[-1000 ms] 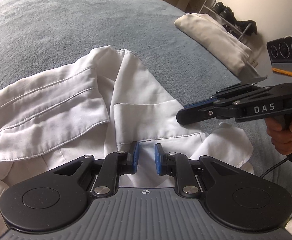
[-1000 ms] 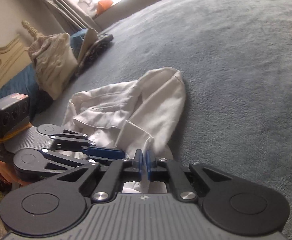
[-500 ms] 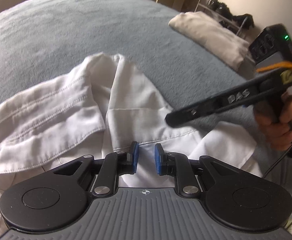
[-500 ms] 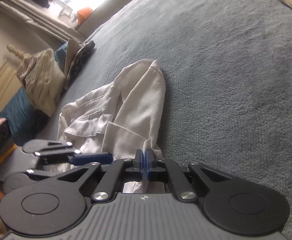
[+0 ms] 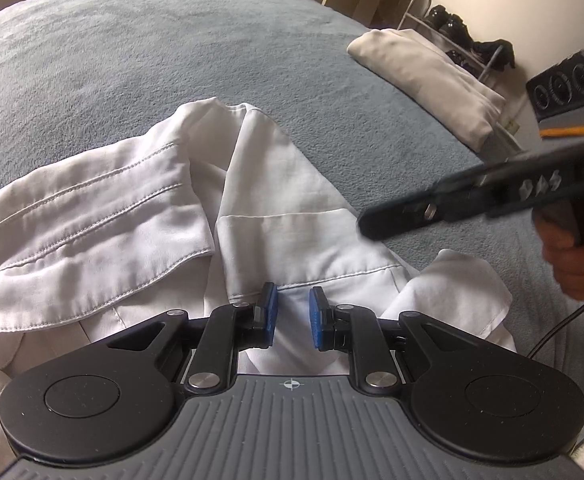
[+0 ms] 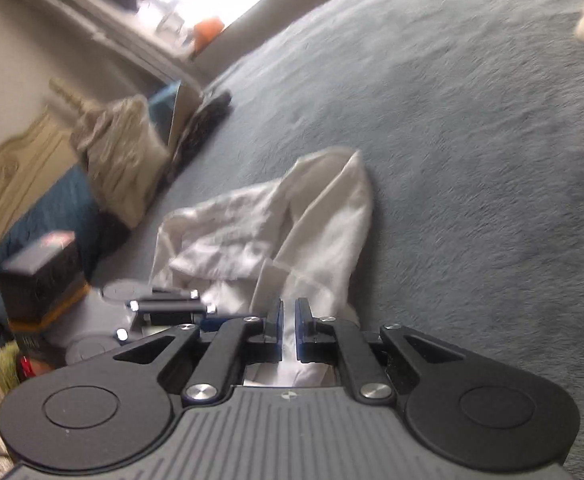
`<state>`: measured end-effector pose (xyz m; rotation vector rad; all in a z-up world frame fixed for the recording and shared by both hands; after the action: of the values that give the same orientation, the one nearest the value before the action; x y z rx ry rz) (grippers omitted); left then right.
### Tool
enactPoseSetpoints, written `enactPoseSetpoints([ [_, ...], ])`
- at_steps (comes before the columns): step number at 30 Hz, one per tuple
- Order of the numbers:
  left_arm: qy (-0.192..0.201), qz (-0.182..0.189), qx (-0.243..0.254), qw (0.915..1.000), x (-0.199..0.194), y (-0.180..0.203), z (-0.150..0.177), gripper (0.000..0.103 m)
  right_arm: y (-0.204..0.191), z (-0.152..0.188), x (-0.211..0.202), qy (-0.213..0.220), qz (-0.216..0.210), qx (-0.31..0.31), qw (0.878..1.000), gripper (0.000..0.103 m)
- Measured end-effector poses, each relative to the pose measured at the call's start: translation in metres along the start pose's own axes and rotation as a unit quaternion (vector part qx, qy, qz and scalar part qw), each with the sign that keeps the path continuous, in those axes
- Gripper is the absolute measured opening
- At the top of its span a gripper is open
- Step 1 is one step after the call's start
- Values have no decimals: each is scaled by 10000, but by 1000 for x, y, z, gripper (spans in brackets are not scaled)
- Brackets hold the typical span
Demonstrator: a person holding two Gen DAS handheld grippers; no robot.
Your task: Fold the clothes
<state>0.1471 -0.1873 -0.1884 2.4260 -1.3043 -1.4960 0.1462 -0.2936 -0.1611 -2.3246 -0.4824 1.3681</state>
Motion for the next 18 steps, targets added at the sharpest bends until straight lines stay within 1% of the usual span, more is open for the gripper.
enactPoseSetpoints([
  [2, 13, 14, -23, 10000, 0, -1, 0, 17, 5, 8, 13, -220, 258, -1, 9994, 5],
  [3, 26, 28, -43, 10000, 1, -1, -1, 17, 8, 10, 17, -280, 317, 53, 9991, 5],
  [5, 135, 151, -203, 9996, -3, -3, -2, 20, 9, 6, 7, -170, 111, 407, 9990, 6],
  [7, 278, 310, -421, 9982, -9, -5, -4, 29, 9, 2, -5, -27, -46, 595, 9982, 6],
  [8, 355, 383, -525, 9973, -13, -6, -5, 36, 9, 1, -12, 21, -86, 647, 9979, 6],
  [10, 601, 439, -666, 9950, -25, -7, -9, 39, 9, 1, -24, 95, -150, 758, 9970, 6],
  [12, 792, 437, -795, 9927, -39, -10, -12, 43, 9, 3, -36, 162, -233, 883, 9957, 7],
  [15, 1129, 409, -1021, 9875, -71, -17, -14, 45, 3, 7, -46, 202, -436, 1018, 9936, 7],
  [18, 1454, 188, -1226, 9816, -114, -31, -8, 48, -16, 11, -50, 112, -636, 878, 9940, 7],
])
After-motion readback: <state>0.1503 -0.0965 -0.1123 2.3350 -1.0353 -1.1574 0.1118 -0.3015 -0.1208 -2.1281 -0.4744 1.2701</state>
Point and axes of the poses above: each gripper's, at about its wrist camera, not at the fingertips, and x roughly the way its jaws point, y to its right, z to its underside, the point moved 10 cm from there along x, roughly the way its jaws point, and after that the axes turned 10 degrees about z, right-handed, at the moved point
